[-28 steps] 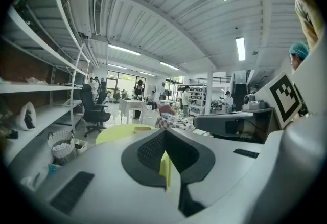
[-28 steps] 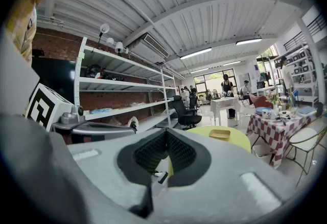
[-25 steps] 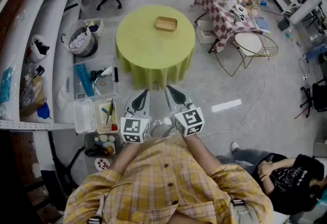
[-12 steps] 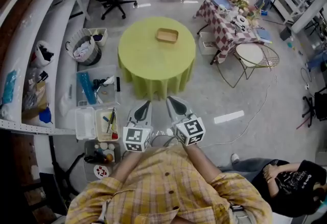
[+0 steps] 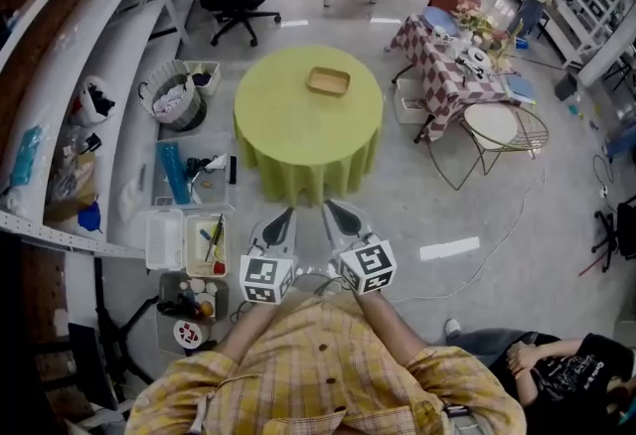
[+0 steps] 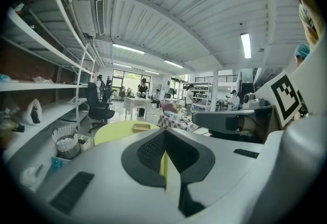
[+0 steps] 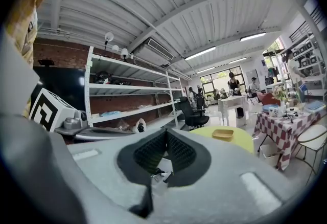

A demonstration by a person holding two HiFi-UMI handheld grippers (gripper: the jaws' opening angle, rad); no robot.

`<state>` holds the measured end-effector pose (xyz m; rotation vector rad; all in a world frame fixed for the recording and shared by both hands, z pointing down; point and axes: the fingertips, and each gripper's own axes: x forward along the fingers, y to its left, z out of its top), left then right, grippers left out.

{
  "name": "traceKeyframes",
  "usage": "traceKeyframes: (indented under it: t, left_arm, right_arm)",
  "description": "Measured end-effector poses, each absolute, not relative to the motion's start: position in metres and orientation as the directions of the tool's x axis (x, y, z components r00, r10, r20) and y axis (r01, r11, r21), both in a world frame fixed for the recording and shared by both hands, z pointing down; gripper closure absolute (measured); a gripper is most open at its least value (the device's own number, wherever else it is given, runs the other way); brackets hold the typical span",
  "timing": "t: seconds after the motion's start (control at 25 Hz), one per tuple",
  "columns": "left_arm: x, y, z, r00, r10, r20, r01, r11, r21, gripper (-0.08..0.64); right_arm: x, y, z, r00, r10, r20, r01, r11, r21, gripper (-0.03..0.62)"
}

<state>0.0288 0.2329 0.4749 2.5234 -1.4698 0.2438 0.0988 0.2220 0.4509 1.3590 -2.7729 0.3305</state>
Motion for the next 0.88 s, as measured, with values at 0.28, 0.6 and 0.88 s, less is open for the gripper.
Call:
traceKeyframes:
  t: [0.28, 0.6, 0.88]
  left_arm:
    - [0.048, 0.245, 0.477, 0.47, -0.848, 0.243, -0.882, -0.464, 0.086, 0.555]
    - [0.053, 0.247, 0.488, 0.458, -0.847, 0.269, -0.887, -0.455, 0.079, 0.555]
    - [0.054, 0.224, 0.492, 0.472, -0.839, 0.272, -0.88, -0.469, 0.078, 0.555]
  right_arm:
    - [0.114, 0.233, 0.453, -0.643, -0.758, 0.111, -0.763, 0.623, -0.172, 0.595]
    - [0.115, 0.232, 0.458, -0.661, -0.742, 0.111, -0.747, 0.638, -0.186, 0.595]
    - [0.116, 0.207, 0.461, -0.653, -0.748, 0.118, -0.754, 0.629, -0.19, 0.594]
